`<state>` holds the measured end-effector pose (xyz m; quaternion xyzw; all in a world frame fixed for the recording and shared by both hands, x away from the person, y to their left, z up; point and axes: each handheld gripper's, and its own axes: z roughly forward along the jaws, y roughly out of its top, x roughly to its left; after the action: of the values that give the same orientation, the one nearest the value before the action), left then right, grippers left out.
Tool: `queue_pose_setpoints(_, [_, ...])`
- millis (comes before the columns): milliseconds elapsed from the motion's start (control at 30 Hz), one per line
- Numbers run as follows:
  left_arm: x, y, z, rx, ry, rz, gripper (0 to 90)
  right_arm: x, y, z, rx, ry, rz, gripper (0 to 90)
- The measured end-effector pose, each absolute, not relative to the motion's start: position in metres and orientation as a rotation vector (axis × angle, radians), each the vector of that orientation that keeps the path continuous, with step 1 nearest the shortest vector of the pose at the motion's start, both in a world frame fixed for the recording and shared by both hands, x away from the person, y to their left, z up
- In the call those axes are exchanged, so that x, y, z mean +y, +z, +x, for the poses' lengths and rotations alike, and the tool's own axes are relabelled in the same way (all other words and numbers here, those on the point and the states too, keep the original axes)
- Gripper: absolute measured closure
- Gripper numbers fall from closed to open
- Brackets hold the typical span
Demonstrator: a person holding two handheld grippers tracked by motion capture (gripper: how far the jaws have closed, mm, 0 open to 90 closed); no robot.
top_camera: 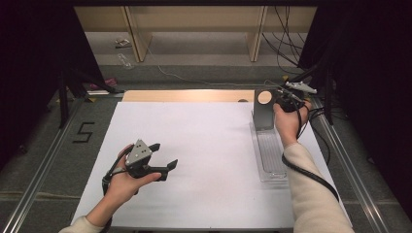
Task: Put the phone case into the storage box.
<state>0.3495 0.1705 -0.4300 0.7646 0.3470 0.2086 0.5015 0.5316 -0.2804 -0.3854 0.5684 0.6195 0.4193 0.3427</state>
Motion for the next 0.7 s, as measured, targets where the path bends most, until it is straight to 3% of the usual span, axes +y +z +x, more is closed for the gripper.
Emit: queue_pose_setpoints(700, [0.1704, -0.4300, 0.3494, 0.839, 0.503, 1.847, 15.3, -0.2799, -0.3930, 0.5342, 1.613, 1.075, 1.498, 84.8])
